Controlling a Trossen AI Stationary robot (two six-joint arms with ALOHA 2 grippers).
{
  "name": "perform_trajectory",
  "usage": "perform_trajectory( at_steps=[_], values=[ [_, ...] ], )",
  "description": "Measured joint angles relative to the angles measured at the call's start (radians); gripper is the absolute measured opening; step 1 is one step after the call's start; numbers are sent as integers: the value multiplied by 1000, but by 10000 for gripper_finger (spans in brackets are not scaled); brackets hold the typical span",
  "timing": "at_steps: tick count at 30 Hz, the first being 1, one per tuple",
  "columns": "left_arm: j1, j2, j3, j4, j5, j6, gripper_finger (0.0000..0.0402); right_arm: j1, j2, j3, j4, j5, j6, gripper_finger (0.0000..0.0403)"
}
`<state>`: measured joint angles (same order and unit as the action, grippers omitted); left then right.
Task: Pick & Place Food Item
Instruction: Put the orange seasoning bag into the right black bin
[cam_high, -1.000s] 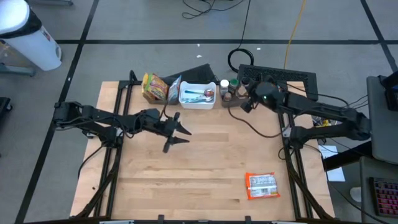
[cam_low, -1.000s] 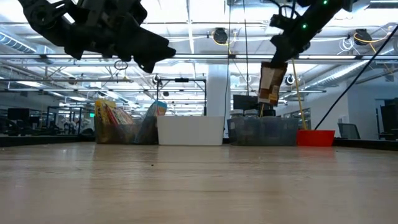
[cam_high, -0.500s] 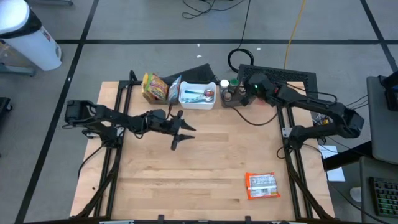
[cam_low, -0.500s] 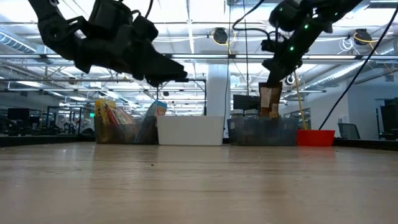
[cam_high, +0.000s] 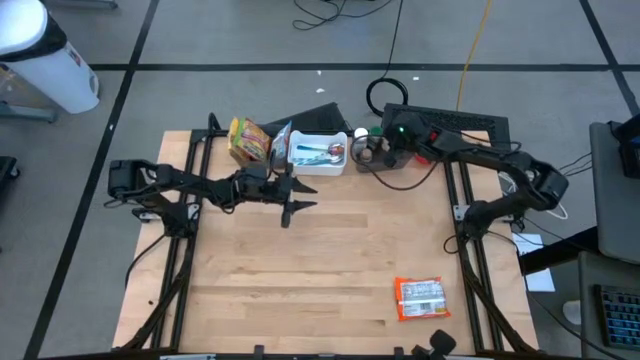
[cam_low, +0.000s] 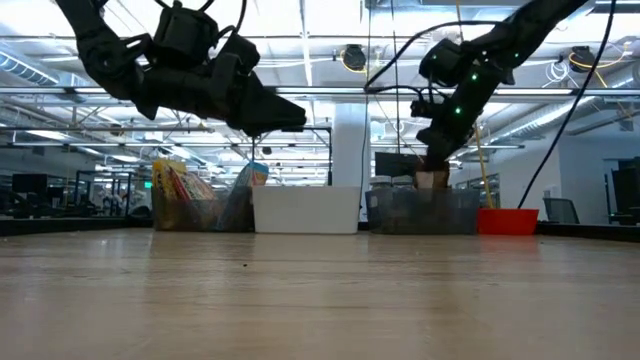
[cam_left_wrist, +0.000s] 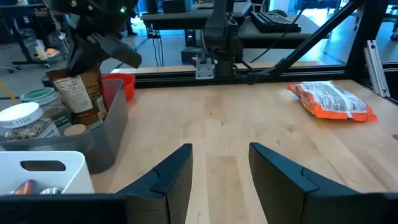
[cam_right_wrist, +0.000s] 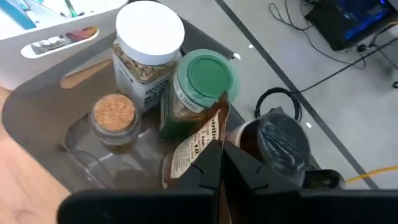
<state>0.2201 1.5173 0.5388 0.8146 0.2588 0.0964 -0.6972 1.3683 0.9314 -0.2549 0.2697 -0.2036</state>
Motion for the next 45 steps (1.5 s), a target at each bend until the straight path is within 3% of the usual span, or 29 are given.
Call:
perform_trajectory(
  at_steps=[12,19,37,45],
  values=[
    [16,0,0,-5,1,-27,164,-20,92,1,57,-41,2,0],
    [16,0,0,-24,1,-24,163,-19,93,1,52,-88,20,0],
    [16,0,0,-35,1,-27,163,-14,93,1,-10,-89,60,1],
    [16,0,0,-35,1,-26,163,-14,91,1,-6,-90,50,41]
  ],
)
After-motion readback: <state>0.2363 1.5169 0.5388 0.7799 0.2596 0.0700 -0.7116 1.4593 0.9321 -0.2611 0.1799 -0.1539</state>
